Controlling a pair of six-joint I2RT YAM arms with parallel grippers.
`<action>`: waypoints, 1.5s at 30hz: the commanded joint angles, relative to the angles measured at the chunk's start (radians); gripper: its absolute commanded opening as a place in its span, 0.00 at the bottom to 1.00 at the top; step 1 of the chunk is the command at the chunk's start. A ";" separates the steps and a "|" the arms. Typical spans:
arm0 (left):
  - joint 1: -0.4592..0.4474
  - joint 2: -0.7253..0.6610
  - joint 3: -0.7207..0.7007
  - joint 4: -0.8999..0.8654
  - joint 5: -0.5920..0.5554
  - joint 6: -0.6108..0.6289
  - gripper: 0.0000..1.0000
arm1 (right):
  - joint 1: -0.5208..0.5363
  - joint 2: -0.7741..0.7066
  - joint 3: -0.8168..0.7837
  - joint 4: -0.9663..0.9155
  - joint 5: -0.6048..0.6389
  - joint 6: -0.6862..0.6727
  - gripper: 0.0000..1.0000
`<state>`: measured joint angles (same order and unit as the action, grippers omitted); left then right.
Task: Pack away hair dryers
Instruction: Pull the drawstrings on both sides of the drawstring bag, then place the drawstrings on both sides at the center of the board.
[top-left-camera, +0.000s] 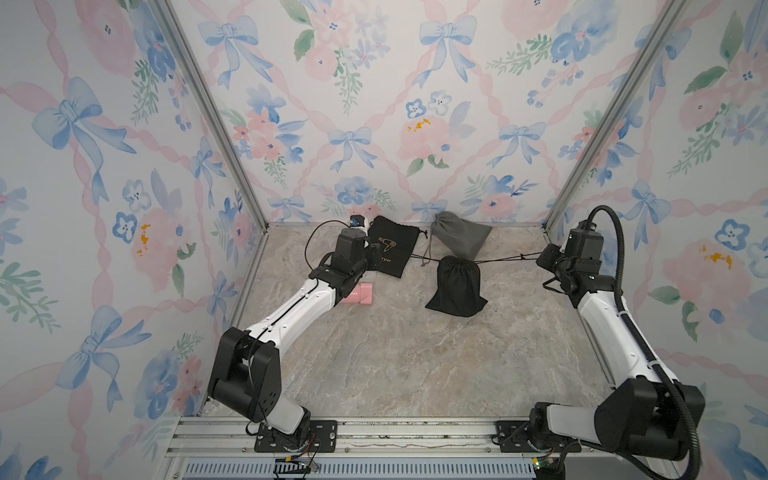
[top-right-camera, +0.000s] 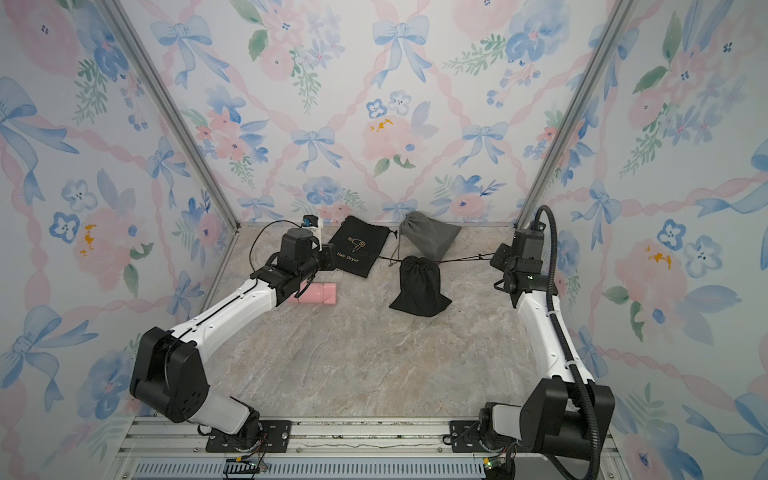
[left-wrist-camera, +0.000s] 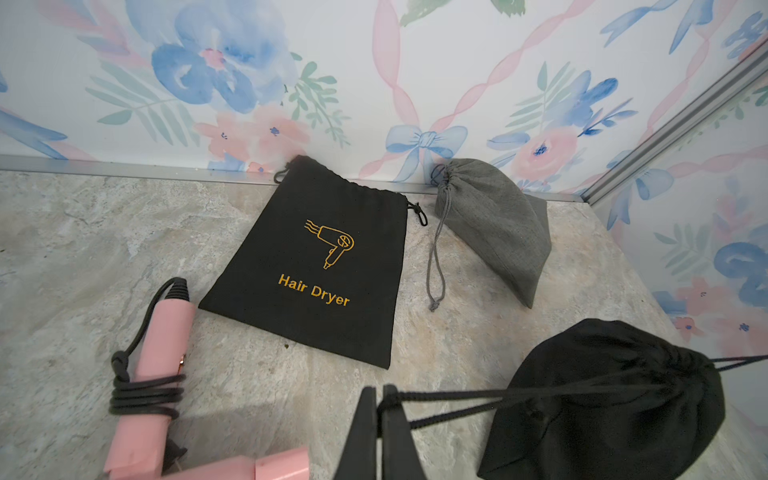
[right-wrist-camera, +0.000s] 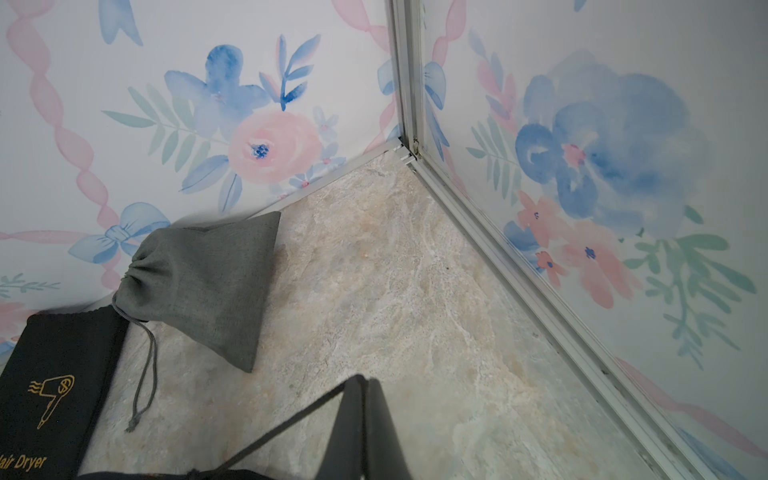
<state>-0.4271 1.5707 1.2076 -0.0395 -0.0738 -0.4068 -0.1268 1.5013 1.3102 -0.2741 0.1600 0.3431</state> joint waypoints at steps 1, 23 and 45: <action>0.026 0.101 0.084 0.025 -0.057 0.030 0.00 | -0.030 0.081 0.067 0.042 0.029 -0.004 0.00; 0.002 0.600 0.555 0.027 0.082 0.049 0.18 | 0.039 0.379 0.267 0.047 -0.025 -0.019 0.00; -0.015 0.487 0.578 0.023 0.135 0.088 0.89 | 0.044 0.277 0.290 0.128 -0.254 0.012 0.79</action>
<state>-0.4580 2.1807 1.8137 -0.0273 0.0547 -0.3470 -0.0895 1.8587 1.6249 -0.2111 -0.0135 0.3500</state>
